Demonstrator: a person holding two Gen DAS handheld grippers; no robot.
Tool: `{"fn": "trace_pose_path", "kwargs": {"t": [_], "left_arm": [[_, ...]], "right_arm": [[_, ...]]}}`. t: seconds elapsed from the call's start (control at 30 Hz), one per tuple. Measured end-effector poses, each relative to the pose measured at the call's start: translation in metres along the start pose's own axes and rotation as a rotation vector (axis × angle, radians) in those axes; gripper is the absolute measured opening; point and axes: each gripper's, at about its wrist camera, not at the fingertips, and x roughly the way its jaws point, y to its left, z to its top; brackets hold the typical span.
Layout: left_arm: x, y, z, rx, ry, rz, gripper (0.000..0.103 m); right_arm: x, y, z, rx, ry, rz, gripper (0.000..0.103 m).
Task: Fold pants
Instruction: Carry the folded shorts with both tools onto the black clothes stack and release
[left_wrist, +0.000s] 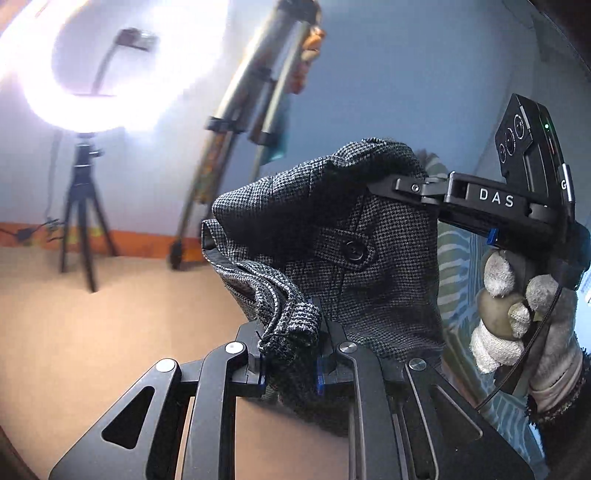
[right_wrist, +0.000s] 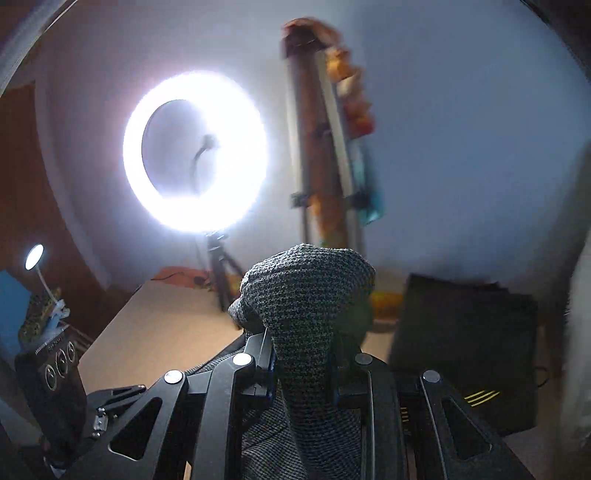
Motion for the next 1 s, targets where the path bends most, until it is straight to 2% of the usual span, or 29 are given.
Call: {"fn": "trace_pose_path", "kwargs": {"t": [0.27, 0.43, 0.57, 0.73, 0.8, 0.87, 0.93, 0.97, 1.0], "left_arm": [[0.054, -0.037, 0.013, 0.004, -0.021, -0.029, 0.016], [0.085, -0.056, 0.017, 0.051, -0.039, -0.028, 0.016], [0.126, -0.063, 0.007, 0.043, 0.014, -0.041, 0.016], [0.162, -0.068, -0.011, 0.057, 0.103, -0.049, 0.016], [0.167, -0.073, -0.019, 0.090, 0.124, -0.032, 0.016], [0.168, -0.073, -0.022, 0.092, 0.135, -0.020, 0.019], [0.168, -0.068, -0.023, 0.066, 0.164, -0.010, 0.026], [0.168, -0.066, -0.022, 0.059, 0.176, -0.009, 0.029], [0.166, -0.066, -0.023, 0.062, 0.185, 0.005, 0.040]], "right_arm": [[0.003, -0.066, 0.035, -0.038, 0.010, -0.031, 0.019], [0.012, -0.105, 0.052, -0.092, -0.002, -0.052, 0.019], [0.033, -0.154, 0.048, -0.053, 0.005, -0.073, 0.019], [0.070, -0.208, 0.022, -0.050, 0.082, -0.117, 0.020], [0.080, -0.222, 0.013, -0.044, 0.107, -0.140, 0.023], [0.090, -0.236, 0.007, -0.038, 0.133, -0.200, 0.041], [0.092, -0.245, 0.003, -0.012, 0.136, -0.275, 0.055], [0.090, -0.247, 0.001, -0.004, 0.130, -0.305, 0.057], [0.088, -0.247, 0.000, -0.003, 0.127, -0.326, 0.058]]}}
